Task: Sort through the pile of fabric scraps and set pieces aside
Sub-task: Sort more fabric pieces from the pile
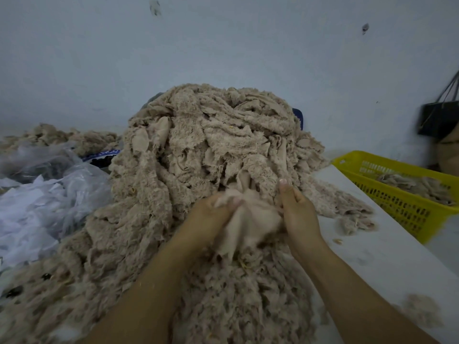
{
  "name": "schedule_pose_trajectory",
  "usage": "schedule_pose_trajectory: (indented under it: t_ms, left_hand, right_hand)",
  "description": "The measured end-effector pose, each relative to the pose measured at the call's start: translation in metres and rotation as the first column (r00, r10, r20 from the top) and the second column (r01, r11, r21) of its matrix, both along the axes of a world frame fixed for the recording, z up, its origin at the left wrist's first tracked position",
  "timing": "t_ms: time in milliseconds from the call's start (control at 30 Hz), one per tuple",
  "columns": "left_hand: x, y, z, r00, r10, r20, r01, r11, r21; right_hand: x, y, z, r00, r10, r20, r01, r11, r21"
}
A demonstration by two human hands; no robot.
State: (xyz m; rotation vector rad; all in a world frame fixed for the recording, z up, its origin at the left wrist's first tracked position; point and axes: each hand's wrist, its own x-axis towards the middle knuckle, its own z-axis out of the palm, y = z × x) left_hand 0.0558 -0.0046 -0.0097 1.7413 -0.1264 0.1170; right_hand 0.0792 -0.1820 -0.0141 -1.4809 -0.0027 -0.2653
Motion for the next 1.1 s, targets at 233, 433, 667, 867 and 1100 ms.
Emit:
schedule_pose_trajectory:
  t_ms: [233, 433, 667, 867, 1100]
  left_hand:
    - [0.003, 0.022, 0.004, 0.985, -0.102, -0.138, -0.019, 0.733, -0.680]
    - [0.002, 0.014, 0.001, 0.968, -0.213, -0.133, 0.050, 0.684, -0.728]
    - [0.001, -0.006, -0.001, 0.971, -0.121, -0.206, 0.009, 0.880, -0.474]
    - [0.006, -0.012, -0.004, 0.959, -0.140, -0.247, 0.003, 0.874, -0.486]
    - [0.009, -0.009, -0.010, 0.964, -0.159, -0.213, 0.025, 0.851, -0.524]
  right_hand:
    - [-0.005, -0.001, -0.005, 0.985, 0.174, -0.017, -0.175, 0.978, -0.109]
    - [-0.014, 0.017, -0.009, 0.950, 0.278, 0.144, -0.222, 0.921, -0.319]
    - [-0.013, 0.019, -0.013, 0.921, 0.386, 0.060, -0.341, 0.869, -0.357]
    - [-0.007, 0.013, -0.010, 0.980, 0.196, -0.037, -0.199, 0.977, -0.080]
    - [-0.015, 0.013, -0.011, 0.810, 0.585, -0.034, -0.584, 0.802, -0.126]
